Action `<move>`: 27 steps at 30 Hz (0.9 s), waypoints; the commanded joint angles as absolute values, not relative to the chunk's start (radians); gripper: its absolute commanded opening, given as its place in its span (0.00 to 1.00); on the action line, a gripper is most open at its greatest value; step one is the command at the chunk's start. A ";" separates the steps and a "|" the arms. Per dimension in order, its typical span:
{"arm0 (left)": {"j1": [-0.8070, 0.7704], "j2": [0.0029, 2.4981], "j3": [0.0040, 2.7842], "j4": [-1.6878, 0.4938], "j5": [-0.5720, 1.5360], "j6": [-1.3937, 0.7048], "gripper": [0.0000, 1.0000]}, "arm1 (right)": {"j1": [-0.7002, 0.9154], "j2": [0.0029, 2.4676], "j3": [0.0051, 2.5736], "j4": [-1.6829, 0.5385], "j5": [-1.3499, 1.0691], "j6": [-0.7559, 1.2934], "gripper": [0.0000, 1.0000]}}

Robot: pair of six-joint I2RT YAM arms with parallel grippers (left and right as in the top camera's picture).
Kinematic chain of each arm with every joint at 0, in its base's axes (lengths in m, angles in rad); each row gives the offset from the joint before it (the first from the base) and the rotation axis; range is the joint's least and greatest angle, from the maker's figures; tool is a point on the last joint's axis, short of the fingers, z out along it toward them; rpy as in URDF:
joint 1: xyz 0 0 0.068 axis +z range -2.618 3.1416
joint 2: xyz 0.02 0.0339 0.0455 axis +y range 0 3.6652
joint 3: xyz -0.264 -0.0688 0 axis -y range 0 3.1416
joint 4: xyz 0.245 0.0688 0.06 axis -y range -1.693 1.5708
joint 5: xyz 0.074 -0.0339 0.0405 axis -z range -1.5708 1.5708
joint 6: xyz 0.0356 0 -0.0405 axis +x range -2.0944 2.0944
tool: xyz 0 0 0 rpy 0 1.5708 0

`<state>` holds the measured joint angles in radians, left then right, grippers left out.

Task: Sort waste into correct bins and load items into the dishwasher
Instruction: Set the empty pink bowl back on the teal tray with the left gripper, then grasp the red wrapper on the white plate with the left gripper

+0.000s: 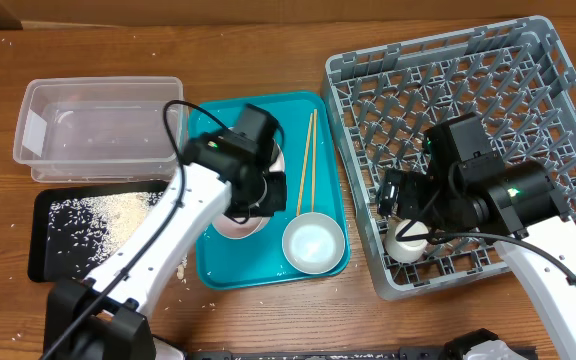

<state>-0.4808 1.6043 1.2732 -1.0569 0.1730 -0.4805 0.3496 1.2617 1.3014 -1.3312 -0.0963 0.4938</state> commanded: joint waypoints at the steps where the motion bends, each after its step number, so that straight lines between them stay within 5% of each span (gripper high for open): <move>1: -0.560 1.612 1.200 -1.031 -0.075 -0.543 0.09 | 0.352 1.259 1.316 -1.311 -0.087 0.497 1.00; 6: -0.596 1.638 1.155 -1.010 -0.078 -0.585 0.11 | 0.352 1.259 1.316 -1.310 -0.087 0.497 1.00; 13: -0.597 1.634 1.234 -1.071 -0.111 -0.562 0.27 | 0.352 1.259 1.316 -1.287 -0.068 0.498 1.00; 18: -0.581 1.634 1.327 -0.968 -0.176 -0.450 0.59 | 0.352 1.259 1.316 -1.282 -0.068 0.498 1.00; 27: -0.445 1.809 1.328 -0.670 -0.239 -0.307 0.58 | 0.352 1.259 1.316 -1.279 -0.069 0.498 1.00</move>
<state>-0.5110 1.7035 1.3174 -0.7136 -0.1955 -0.3641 0.3492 1.2617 1.3014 -1.2831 -0.0776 0.4942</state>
